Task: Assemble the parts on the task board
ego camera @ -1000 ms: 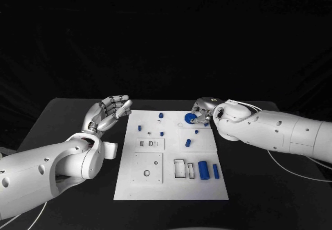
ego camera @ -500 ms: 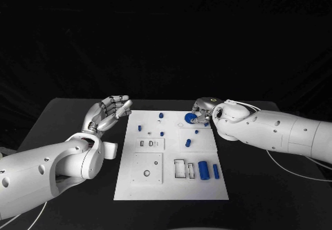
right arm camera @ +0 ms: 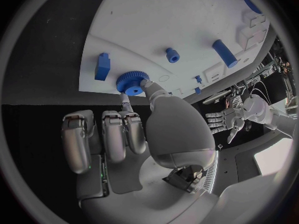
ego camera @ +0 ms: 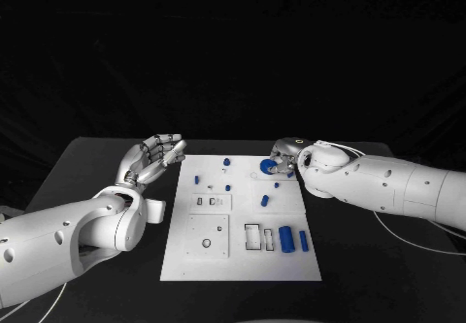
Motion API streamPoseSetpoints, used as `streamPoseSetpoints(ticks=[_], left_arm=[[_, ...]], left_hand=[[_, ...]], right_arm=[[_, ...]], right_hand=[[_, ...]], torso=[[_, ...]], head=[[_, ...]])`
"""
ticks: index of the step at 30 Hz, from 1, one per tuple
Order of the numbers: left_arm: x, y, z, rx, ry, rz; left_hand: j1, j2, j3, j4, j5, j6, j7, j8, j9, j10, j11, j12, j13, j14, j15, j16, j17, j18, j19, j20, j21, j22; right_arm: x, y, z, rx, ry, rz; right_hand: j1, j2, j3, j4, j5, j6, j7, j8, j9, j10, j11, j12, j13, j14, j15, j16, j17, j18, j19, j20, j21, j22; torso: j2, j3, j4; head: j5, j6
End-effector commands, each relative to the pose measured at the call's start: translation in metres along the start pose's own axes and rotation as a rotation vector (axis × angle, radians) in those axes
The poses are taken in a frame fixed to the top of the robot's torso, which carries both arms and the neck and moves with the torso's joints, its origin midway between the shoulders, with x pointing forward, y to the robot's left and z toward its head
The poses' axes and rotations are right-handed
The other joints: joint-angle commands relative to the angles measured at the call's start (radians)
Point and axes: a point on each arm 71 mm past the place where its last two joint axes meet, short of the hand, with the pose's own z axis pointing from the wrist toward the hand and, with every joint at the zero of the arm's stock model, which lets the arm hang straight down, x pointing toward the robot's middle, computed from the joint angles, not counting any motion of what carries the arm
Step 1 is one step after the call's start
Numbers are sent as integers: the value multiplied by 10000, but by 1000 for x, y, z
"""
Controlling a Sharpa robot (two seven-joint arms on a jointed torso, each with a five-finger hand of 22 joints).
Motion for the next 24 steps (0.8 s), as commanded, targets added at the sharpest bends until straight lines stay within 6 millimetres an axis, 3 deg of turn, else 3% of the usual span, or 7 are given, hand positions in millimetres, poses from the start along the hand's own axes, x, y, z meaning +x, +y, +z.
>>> streamPoseSetpoints(ticks=[1,6,14,21,24], left_arm=[[2,-2,0,131,166,-69],[3,-2,0,133,169,-70],[3,-2,1,133,177,-71],[3,-1,1,135,157,-55],[2,-1,2,135,140,-39]], left_hand=[[8,76,53,-28,22,47,1153,-50,-3,21,1,-49,-10,-10,14,-68,-15,165,-68,17,-16,-10],[8,76,53,-28,22,47,1153,-50,-3,21,1,-49,-10,-10,14,-68,-15,165,-68,17,-16,-10],[8,76,53,-28,22,47,1153,-50,-3,21,1,-49,-10,-10,14,-68,-15,165,-68,17,-16,-10],[19,89,49,-29,28,53,1153,-55,-3,23,1,-50,-10,-9,14,-70,-15,163,-76,17,-17,-13],[19,89,49,-29,28,53,1153,-55,-3,23,1,-50,-10,-9,14,-70,-15,163,-76,17,-17,-13]], right_arm=[[3,0,0,86,252,-221],[3,1,0,76,260,-214],[3,1,-2,-20,62,141],[-2,2,-7,-269,-682,1371],[-5,3,-10,-475,-1193,1892]], right_hand=[[-62,115,69,-10,-69,114,0,-5,11,1049,25,28,2631,1025,80,41,2632,-68,1047,92,44,2633],[-13,272,265,-66,-69,384,-77,27,6,1049,-37,28,2631,1025,48,41,2632,-68,1047,77,44,2633],[468,588,863,-467,74,1022,-264,85,-29,1049,-209,28,2631,1025,-85,41,2632,-68,1047,-34,44,2633],[635,677,1052,-641,62,1336,-247,112,-52,1049,-209,28,2631,1025,-109,41,2632,-68,1047,-71,44,2633],[696,625,1078,-731,85,1408,-213,98,-70,1049,-184,28,2631,1025,-98,41,2632,-68,1047,-71,44,2633]], torso=[[-3,2,-3],[1,3,-2],[-5,3,4],[-15,4,-12],[-8,4,12]], head=[[3,-5],[14,6],[69,-7],[146,9],[134,39]])
